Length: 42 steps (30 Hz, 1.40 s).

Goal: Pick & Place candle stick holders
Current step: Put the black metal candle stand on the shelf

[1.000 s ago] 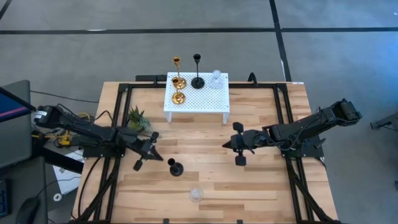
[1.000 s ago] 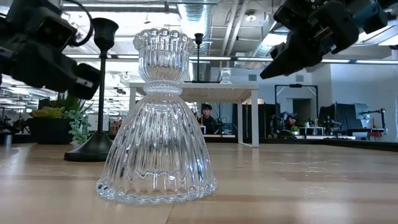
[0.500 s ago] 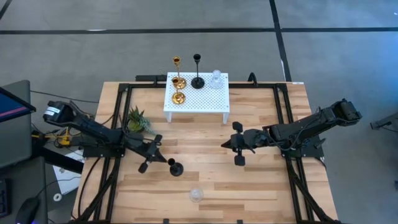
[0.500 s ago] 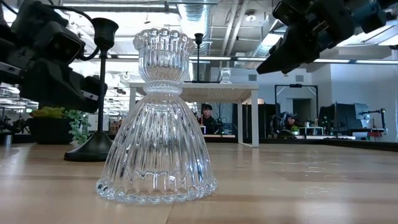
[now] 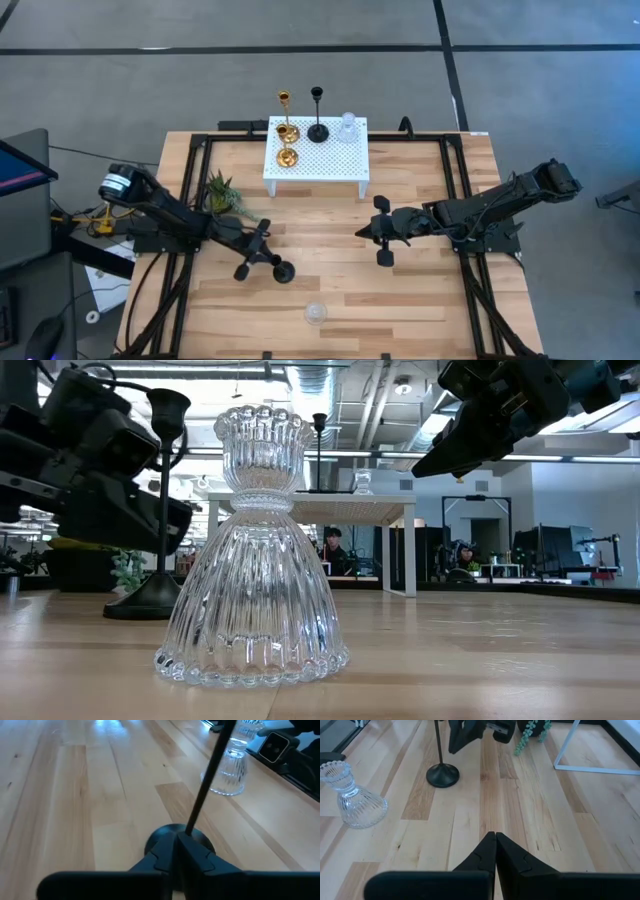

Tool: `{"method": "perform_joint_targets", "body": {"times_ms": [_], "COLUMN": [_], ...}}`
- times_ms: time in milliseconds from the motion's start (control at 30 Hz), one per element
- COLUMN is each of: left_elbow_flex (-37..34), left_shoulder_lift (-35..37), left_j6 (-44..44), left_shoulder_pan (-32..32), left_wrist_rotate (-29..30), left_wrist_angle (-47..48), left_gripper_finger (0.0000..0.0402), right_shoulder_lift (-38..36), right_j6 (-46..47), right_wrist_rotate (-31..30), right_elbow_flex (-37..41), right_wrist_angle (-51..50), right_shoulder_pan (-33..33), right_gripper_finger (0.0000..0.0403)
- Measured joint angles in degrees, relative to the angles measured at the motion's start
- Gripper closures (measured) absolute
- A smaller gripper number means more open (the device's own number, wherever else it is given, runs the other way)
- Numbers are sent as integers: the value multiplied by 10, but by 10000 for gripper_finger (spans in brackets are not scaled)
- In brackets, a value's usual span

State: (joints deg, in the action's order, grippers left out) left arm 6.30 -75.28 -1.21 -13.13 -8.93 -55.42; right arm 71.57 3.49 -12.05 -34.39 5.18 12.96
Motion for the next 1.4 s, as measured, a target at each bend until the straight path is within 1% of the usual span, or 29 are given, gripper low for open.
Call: {"method": "perform_joint_targets", "body": {"times_ms": [100, 267, 333, 433, 500, 533, 600, 700, 900, 1033, 1200, 1400], "left_elbow_flex": [17, 20, 20, 20, 20, 20, 20, 20, 20, 20, 32, 67], "left_shoulder_lift": [-18, -22, -22, -22, -22, -22, -22, -24, -31, -36, -67, -116], "left_j6": [1, 3, 18, 49, 50, 49, 47, 45, 45, 45, 45, 45], "left_shoulder_pan": [0, 0, 0, 0, -1, -1, -1, -1, -1, -1, -1, -1], "left_wrist_rotate": [1, -2, -22, -73, -99, -103, -94, -61, -61, -58, -46, -46], "left_wrist_angle": [-1, 0, 0, 1, 1, 1, 1, 0, 3, 1, 0, -3], "left_gripper_finger": [368, 340, 330, 315, 306, 302, 291, 269, 221, 198, 190, 203], "right_shoulder_lift": [0, 0, 0, 0, 0, 0, 0, 0, 0, 0, 0, 0], "right_j6": [0, 0, 0, 0, 0, 0, 4, 25, 45, 45, 45, 43], "right_wrist_rotate": [0, 0, 0, 0, 0, 0, 0, 0, 0, 0, 0, 0], "right_elbow_flex": [0, 0, 0, 0, 0, 0, 0, 0, 0, 0, 0, 0], "right_wrist_angle": [0, 0, 0, 0, 0, 0, 0, 0, 1, 2, 2, 4], "right_shoulder_pan": [0, 0, 0, 0, 0, 0, 0, 0, 1, 1, 1, 1], "right_gripper_finger": [403, 403, 403, 403, 403, 403, 403, 403, 403, 403, 403, 403]}}
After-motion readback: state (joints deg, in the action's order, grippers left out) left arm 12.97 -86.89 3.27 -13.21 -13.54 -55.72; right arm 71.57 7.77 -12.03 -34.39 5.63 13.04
